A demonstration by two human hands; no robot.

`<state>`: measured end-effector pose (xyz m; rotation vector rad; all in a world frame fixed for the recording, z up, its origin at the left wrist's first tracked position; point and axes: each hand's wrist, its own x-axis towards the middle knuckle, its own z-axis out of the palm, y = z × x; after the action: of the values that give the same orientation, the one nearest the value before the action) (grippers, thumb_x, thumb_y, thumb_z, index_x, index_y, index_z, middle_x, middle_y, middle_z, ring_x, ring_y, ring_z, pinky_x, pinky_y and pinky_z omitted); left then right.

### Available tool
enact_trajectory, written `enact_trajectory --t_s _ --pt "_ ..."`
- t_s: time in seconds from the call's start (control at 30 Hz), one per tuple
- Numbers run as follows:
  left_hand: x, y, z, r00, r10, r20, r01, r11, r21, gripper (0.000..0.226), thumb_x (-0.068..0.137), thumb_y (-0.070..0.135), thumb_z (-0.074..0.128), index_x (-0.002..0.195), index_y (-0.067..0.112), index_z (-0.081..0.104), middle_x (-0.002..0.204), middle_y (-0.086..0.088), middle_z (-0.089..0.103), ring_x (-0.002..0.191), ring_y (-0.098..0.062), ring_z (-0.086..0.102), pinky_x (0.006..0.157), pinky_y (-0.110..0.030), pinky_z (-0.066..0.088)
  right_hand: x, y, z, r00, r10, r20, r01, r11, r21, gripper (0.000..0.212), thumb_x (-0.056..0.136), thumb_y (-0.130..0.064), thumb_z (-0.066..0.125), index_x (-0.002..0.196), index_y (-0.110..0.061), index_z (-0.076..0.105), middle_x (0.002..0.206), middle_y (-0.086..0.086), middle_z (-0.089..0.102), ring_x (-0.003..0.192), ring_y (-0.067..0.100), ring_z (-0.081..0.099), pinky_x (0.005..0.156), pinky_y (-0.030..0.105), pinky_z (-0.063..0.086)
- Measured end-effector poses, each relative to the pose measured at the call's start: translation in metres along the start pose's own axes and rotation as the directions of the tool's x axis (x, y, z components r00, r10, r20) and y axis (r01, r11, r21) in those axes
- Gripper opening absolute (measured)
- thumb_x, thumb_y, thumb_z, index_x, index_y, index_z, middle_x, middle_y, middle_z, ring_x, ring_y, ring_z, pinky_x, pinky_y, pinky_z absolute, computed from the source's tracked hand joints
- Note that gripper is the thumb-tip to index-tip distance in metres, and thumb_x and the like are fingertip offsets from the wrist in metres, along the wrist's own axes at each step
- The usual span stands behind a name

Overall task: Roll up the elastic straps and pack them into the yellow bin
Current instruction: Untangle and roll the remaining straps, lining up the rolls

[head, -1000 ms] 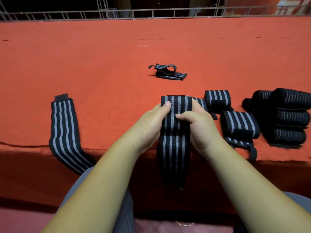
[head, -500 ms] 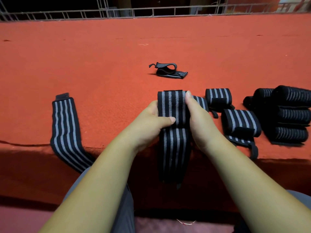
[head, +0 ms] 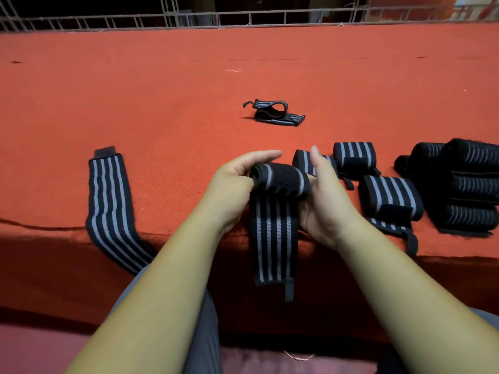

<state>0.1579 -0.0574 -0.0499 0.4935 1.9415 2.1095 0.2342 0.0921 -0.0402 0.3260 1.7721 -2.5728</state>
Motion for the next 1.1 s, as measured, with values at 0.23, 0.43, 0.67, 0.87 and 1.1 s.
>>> enact_trajectory --t_s 0.23,0.43,0.67,0.87,1.1 --pt "0.002 0.003 0.002 0.984 -0.147 -0.105 0.112 0.952 -0.286 0.034 0.108 -0.003 0.045 0.136 -0.009 0.064 0.125 -0.025 0.076 0.118 -0.032 0.075 0.095 -0.037 0.063 0.007 0.010 -0.004 0.991 -0.072 -0.112 0.075 0.997 0.022 0.043 0.104 -0.011 0.050 0.139 0.011 0.062 0.124 0.025 0.074 0.110 0.034 0.071 0.109 0.057 0.054" --pt "-0.013 0.022 0.012 0.989 -0.117 0.095 0.138 0.956 -0.257 0.056 0.118 0.041 0.038 0.134 -0.004 0.067 0.124 -0.017 0.078 0.116 -0.025 0.076 0.097 -0.036 0.062 0.010 0.009 -0.007 0.975 -0.193 -0.108 0.173 0.970 -0.169 0.072 0.086 -0.013 0.057 0.158 -0.012 0.049 0.138 0.016 0.072 0.128 0.030 0.070 0.116 0.056 0.051" --pt "-0.011 0.014 0.002 0.936 -0.231 0.266 0.228 0.973 0.041 0.067 0.105 0.045 0.058 0.167 0.043 0.032 0.153 0.009 0.064 0.130 -0.010 0.068 0.110 -0.044 0.054 0.003 0.004 -0.005 0.937 -0.306 -0.167 0.238 0.911 -0.336 0.081 0.086 -0.018 0.057 0.164 -0.035 0.043 0.133 -0.012 0.070 0.119 0.006 0.071 0.105 0.035 0.056" --pt "-0.013 0.011 -0.007 0.946 -0.130 0.296 0.118 0.991 0.057 0.042 0.110 0.008 0.058 0.149 0.020 0.056 0.134 -0.007 0.076 0.123 -0.028 0.074 0.097 -0.052 0.062 0.002 0.000 -0.005 0.931 -0.325 -0.166 0.253 0.903 -0.348 0.080 0.086 -0.014 0.056 0.160 -0.041 0.047 0.137 -0.011 0.071 0.121 0.007 0.072 0.106 0.037 0.057" --pt "-0.002 0.004 -0.009 0.995 -0.096 0.014 0.097 0.963 -0.251 0.043 0.100 -0.006 0.066 0.139 0.011 0.061 0.126 -0.014 0.078 0.115 -0.033 0.076 0.099 -0.054 0.061 0.001 -0.003 0.002 0.942 -0.265 -0.207 0.105 0.818 -0.566 0.055 0.107 -0.049 0.056 0.159 -0.031 0.048 0.128 -0.019 0.066 0.125 0.002 0.061 0.118 0.038 0.043"
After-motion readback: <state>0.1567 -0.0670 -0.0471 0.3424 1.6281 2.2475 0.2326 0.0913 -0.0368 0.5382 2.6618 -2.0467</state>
